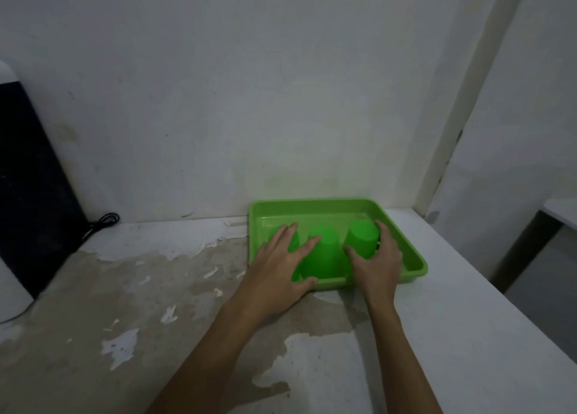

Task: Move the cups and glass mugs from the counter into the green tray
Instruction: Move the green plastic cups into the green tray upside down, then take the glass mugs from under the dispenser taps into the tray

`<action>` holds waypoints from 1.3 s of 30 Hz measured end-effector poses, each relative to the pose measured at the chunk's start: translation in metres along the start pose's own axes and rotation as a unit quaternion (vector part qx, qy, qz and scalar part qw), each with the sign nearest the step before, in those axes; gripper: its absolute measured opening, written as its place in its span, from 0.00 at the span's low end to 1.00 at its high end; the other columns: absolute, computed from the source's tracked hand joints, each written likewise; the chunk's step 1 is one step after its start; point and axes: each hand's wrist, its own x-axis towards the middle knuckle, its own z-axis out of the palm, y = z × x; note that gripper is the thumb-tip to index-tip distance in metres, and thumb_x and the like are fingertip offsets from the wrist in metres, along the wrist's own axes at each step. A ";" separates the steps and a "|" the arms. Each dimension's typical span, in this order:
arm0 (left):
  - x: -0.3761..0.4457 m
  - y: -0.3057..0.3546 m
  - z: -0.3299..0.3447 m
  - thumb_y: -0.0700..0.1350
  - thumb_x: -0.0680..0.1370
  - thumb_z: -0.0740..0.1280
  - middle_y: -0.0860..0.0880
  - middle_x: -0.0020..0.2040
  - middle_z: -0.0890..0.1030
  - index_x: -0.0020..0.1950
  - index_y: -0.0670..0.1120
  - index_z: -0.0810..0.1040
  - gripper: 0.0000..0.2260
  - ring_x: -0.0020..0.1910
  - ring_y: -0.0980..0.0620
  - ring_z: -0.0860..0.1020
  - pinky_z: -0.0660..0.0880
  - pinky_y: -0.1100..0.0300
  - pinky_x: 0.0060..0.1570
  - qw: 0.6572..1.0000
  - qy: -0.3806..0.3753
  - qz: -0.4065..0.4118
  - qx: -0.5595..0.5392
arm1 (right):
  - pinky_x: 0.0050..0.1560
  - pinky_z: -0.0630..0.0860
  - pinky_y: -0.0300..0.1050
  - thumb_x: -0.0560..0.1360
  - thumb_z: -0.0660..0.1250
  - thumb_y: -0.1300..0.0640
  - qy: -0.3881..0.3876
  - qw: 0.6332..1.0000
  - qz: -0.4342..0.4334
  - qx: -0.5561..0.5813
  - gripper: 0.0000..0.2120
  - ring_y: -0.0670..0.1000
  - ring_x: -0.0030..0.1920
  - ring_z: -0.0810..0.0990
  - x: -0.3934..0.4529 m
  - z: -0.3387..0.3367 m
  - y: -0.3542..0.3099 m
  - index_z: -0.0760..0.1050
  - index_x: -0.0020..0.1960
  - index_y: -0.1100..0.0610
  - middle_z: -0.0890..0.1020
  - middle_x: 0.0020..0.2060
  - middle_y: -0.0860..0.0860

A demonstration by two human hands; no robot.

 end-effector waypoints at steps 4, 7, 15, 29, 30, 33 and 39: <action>0.000 -0.001 0.001 0.61 0.80 0.66 0.52 0.85 0.41 0.82 0.65 0.47 0.37 0.84 0.48 0.41 0.50 0.38 0.81 1.000 -0.003 0.002 -0.001 | 0.70 0.69 0.56 0.68 0.80 0.55 -0.003 1.000 0.003 -0.009 0.40 0.63 0.70 0.73 0.002 0.002 0.005 0.69 0.77 0.58 0.77 0.70 0.60; 0.000 -0.001 0.001 0.61 0.79 0.66 0.52 0.85 0.41 0.82 0.65 0.47 0.37 0.84 0.48 0.41 0.51 0.38 0.81 1.000 -0.006 0.003 -0.007 | 0.71 0.70 0.58 0.69 0.80 0.55 -0.002 1.000 0.007 -0.010 0.40 0.63 0.70 0.73 0.003 0.001 0.007 0.68 0.77 0.58 0.77 0.71 0.60; -0.003 -0.005 -0.006 0.58 0.77 0.70 0.53 0.84 0.53 0.78 0.64 0.63 0.30 0.83 0.51 0.52 0.50 0.37 0.80 0.995 0.040 0.006 -0.086 | 0.71 0.71 0.59 0.69 0.79 0.58 0.003 1.000 0.001 0.000 0.39 0.63 0.69 0.74 0.000 -0.005 0.006 0.68 0.77 0.59 0.77 0.69 0.62; -0.086 -0.076 -0.067 0.42 0.74 0.74 0.58 0.42 0.86 0.45 0.52 0.86 0.05 0.44 0.58 0.84 0.80 0.56 0.49 0.938 0.237 -0.022 -0.250 | 0.35 0.71 0.28 0.72 0.73 0.69 -0.156 0.961 -0.130 0.189 0.08 0.40 0.35 0.78 -0.084 0.046 -0.097 0.81 0.42 0.57 0.82 0.33 0.51; -0.099 -0.089 -0.073 0.41 0.74 0.74 0.58 0.42 0.86 0.46 0.51 0.86 0.05 0.44 0.57 0.84 0.80 0.56 0.49 0.940 0.239 -0.035 -0.242 | 0.34 0.71 0.29 0.72 0.73 0.69 -0.181 0.954 -0.133 0.198 0.08 0.40 0.34 0.78 -0.095 0.056 -0.108 0.81 0.41 0.56 0.82 0.32 0.51; -0.133 -0.119 -0.087 0.40 0.75 0.74 0.58 0.42 0.86 0.46 0.51 0.86 0.06 0.44 0.57 0.84 0.81 0.57 0.48 0.940 0.253 -0.058 -0.220 | 0.33 0.71 0.31 0.72 0.73 0.69 -0.229 0.937 -0.133 0.227 0.11 0.41 0.32 0.77 -0.119 0.084 -0.134 0.80 0.39 0.54 0.80 0.30 0.49; -0.213 -0.172 -0.118 0.38 0.76 0.74 0.59 0.42 0.86 0.47 0.53 0.86 0.09 0.43 0.55 0.84 0.79 0.66 0.45 0.902 0.359 -0.126 -0.204 | 0.33 0.73 0.42 0.72 0.71 0.67 -0.333 0.894 -0.147 0.263 0.08 0.51 0.31 0.78 -0.180 0.142 -0.189 0.81 0.40 0.55 0.81 0.31 0.60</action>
